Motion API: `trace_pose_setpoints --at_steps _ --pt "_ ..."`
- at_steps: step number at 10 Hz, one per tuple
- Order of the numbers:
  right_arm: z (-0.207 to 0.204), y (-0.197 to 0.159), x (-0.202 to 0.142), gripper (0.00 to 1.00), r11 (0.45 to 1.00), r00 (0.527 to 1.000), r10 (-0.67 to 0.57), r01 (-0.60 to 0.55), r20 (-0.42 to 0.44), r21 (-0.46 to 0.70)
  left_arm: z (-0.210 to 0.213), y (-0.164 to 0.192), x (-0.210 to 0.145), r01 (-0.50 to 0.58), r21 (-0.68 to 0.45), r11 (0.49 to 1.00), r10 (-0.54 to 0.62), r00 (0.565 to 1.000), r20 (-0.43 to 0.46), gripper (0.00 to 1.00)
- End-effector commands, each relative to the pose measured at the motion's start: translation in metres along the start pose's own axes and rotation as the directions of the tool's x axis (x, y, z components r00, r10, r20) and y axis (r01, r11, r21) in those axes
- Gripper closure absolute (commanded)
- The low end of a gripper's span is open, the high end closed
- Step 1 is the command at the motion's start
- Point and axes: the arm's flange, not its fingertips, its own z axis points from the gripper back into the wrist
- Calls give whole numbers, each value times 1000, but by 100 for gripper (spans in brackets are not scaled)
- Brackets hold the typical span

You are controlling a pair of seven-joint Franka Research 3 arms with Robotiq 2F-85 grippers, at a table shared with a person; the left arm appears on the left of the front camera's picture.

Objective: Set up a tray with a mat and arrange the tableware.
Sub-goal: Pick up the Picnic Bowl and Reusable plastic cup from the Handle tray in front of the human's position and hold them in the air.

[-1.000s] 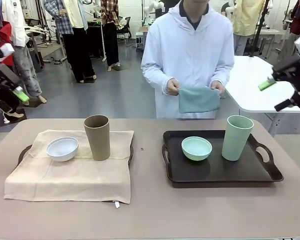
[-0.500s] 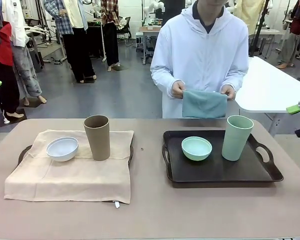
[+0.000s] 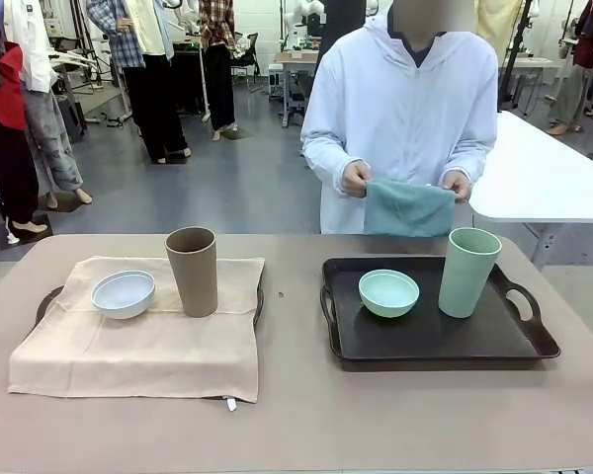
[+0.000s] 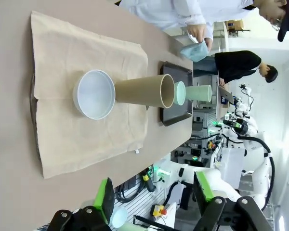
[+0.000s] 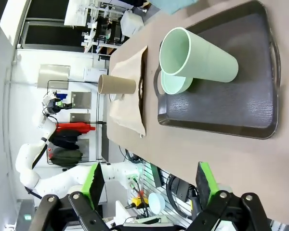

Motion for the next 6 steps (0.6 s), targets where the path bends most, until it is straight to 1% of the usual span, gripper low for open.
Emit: trace_pose_setpoints --at_steps 1,2,3,6 --pt "-15 2 1 0 999 1000 25 -25 -14 25 -10 -15 -11 16 46 999 -16 1000 -4 12" --pt "0 0 0 0 1000 1000 0 0 0 0 -13 -19 -12 40 81 996 -38 999 -31 12" --pt "0 0 0 0 1000 1000 0 0 0 0 -2 -5 -5 11 5 1000 -11 1000 -2 12" --pt "0 0 0 0 1000 1000 0 0 0 0 -2 -5 -5 11 5 1000 -11 1000 -2 12"
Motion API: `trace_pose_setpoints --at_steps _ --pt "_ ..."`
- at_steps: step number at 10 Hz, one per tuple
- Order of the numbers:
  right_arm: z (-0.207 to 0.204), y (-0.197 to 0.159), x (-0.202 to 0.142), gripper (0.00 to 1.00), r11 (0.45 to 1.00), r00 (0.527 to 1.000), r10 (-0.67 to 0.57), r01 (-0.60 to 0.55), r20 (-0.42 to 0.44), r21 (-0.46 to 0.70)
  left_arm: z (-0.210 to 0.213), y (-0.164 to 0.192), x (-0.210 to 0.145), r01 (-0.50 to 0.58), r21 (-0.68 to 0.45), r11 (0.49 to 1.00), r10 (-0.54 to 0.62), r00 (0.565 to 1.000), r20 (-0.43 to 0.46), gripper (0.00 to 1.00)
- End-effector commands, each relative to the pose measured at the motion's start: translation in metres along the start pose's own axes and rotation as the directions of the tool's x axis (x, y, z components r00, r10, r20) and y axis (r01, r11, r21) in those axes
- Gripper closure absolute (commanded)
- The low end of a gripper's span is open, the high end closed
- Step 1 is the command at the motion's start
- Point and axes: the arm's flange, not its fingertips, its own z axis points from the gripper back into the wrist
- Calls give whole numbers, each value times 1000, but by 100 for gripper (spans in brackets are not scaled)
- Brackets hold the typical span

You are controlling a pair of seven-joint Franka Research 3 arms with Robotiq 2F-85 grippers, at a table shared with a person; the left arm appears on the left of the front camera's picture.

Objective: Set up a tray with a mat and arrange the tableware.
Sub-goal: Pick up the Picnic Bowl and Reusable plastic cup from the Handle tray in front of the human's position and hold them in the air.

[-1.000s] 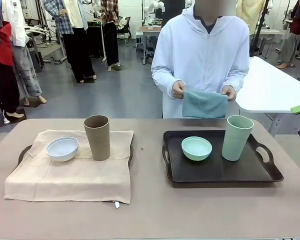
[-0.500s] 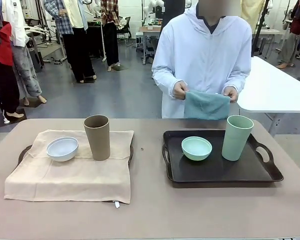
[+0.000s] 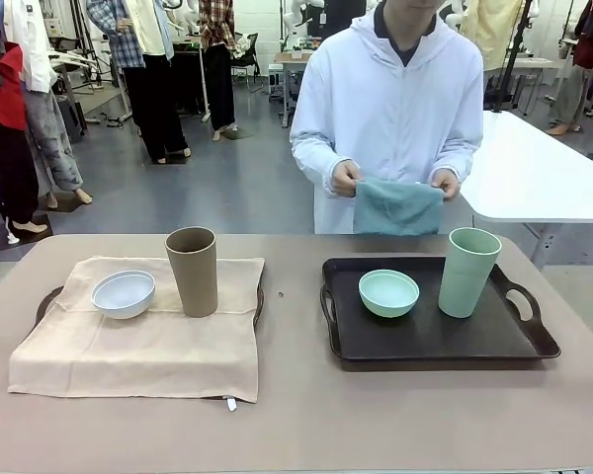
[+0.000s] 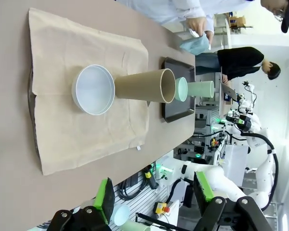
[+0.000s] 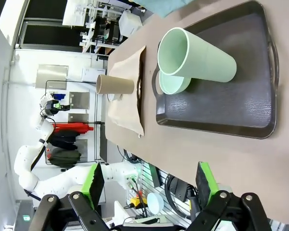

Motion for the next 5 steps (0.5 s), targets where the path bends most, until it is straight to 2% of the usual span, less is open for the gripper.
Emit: trace_pose_setpoints --at_steps 1,5 --pt "0 0 0 0 1000 1000 2 -2 -1 9 2 0 1 0 -13 1000 0 1000 11 12" --pt "0 0 0 0 1000 1000 2 -2 -1 9 2 0 1 0 -13 1000 0 1000 11 12"
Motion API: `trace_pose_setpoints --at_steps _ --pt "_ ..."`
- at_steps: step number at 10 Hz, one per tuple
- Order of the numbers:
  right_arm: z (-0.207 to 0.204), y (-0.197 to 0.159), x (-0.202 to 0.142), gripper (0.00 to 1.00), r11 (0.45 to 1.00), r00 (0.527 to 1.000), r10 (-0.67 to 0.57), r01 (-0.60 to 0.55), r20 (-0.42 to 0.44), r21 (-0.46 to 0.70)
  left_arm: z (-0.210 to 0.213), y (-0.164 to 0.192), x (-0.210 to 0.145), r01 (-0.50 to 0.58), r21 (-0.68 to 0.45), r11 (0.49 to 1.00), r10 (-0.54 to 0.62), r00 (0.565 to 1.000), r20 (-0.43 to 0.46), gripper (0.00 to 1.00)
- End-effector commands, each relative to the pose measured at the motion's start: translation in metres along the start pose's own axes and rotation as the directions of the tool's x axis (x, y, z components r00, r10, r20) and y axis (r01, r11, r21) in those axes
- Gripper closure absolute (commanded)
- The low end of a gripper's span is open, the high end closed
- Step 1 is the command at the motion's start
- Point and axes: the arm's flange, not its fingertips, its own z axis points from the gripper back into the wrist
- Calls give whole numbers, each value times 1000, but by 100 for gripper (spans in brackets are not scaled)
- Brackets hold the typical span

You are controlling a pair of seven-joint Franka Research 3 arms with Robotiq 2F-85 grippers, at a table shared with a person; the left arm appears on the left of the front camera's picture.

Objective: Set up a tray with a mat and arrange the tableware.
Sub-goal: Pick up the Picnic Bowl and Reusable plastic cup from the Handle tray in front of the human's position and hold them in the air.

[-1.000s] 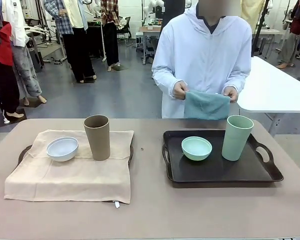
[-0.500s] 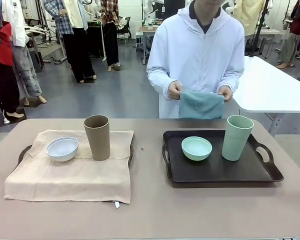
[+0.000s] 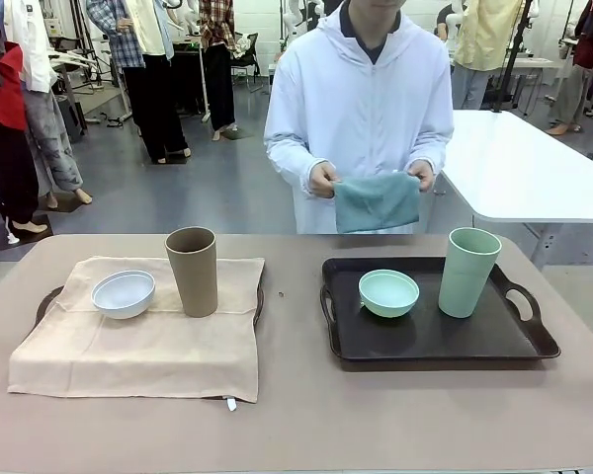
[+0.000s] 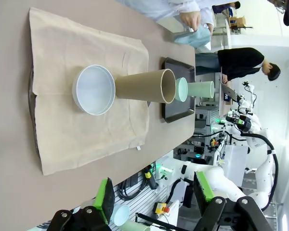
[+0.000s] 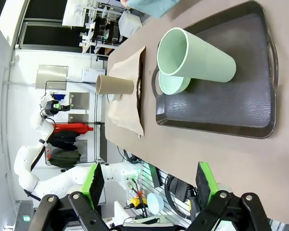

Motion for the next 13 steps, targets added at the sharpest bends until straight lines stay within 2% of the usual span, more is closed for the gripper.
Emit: trace_pose_setpoints --at_steps 1,12,13 --pt "-1 0 0 0 1000 1000 2 -2 -2 10 2 -1 1 2 -12 1000 -1 1000 10 12" --pt "0 0 0 0 1000 1000 0 0 -1 0 0 0 0 0 0 1000 0 1000 0 12" --pt "1 -1 13 0 986 983 165 -163 -81 32 -15 -19 8 64 -3 998 -64 997 -48 12"
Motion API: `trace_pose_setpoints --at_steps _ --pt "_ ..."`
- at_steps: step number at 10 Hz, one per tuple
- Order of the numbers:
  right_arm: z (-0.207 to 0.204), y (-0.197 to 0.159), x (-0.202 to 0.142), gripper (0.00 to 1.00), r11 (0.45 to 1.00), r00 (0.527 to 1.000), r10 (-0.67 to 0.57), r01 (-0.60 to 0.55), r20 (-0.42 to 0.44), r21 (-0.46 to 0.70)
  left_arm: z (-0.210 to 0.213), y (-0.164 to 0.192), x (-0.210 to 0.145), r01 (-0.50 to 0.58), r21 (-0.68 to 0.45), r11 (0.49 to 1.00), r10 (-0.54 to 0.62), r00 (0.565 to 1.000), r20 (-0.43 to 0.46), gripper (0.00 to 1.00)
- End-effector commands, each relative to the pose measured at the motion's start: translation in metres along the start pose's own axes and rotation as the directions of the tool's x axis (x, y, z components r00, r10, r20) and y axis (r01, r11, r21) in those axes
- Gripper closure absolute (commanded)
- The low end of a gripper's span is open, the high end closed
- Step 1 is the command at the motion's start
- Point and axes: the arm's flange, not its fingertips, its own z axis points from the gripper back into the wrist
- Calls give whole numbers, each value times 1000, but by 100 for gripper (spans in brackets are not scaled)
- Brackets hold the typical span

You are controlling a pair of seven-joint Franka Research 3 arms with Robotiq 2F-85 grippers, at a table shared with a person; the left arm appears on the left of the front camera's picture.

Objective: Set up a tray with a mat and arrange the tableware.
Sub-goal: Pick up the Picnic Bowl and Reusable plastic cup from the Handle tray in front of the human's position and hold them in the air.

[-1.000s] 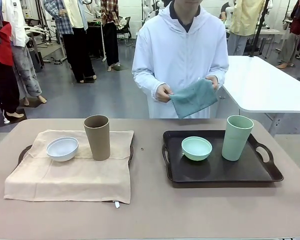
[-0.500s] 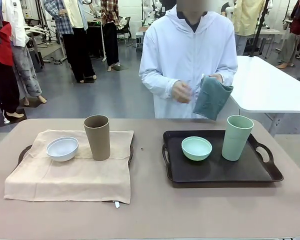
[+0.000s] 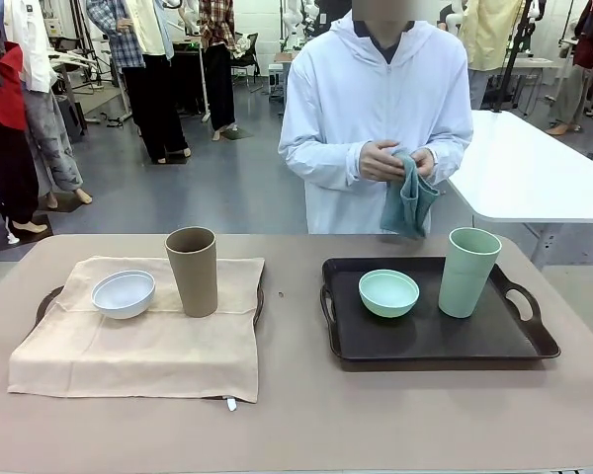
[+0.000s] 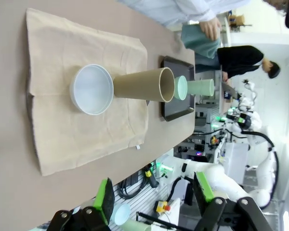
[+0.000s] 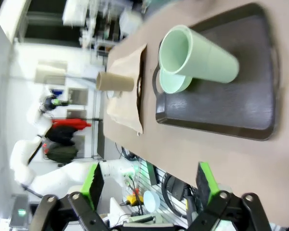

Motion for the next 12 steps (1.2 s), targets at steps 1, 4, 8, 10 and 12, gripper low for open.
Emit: trace_pose_setpoints --at_steps 1,4,8,10,12 --pt "0 -2 26 0 967 963 252 -254 -92 -1 -27 -43 9 115 29 993 -113 991 -68 12" --pt "-9 -8 68 0 851 842 519 -526 -146 -9 -88 -165 5 231 244 942 -206 970 -127 12" --pt "-21 -29 94 0 607 609 789 -757 -75 243 -213 -285 -15 302 489 818 -255 953 -163 12" --pt "-28 -34 100 0 566 567 820 -780 -80 267 -280 -307 -14 294 576 763 -225 956 -190 12" --pt "-41 -45 102 0 550 530 835 -793 -147 261 -347 -311 -8 260 654 710 -187 966 -181 12"
